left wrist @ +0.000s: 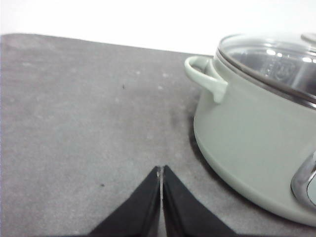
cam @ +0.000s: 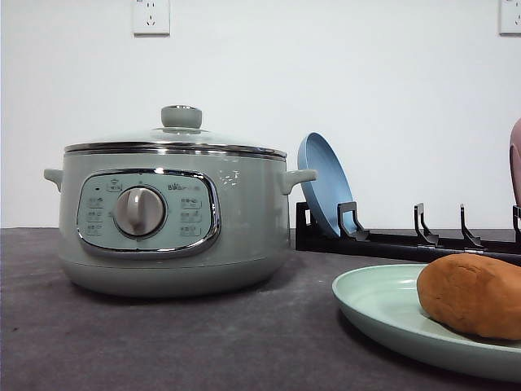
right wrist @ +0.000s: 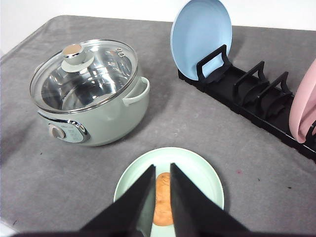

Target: Transfer potato from steamer to green plate

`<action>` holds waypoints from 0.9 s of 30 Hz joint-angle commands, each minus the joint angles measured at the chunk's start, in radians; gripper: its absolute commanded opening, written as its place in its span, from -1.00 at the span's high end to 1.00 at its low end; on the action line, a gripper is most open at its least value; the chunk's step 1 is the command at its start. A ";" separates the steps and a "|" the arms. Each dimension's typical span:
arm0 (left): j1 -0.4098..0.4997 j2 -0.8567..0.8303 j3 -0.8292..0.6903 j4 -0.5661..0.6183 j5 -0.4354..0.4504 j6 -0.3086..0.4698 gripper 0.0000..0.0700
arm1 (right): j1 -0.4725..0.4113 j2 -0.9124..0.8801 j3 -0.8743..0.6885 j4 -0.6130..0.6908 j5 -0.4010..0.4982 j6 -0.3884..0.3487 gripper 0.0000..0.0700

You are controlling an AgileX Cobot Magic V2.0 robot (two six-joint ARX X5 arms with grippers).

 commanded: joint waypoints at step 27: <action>-0.068 -0.002 -0.021 -0.008 -0.022 0.006 1.00 | 0.005 0.004 0.015 0.012 0.000 -0.007 0.88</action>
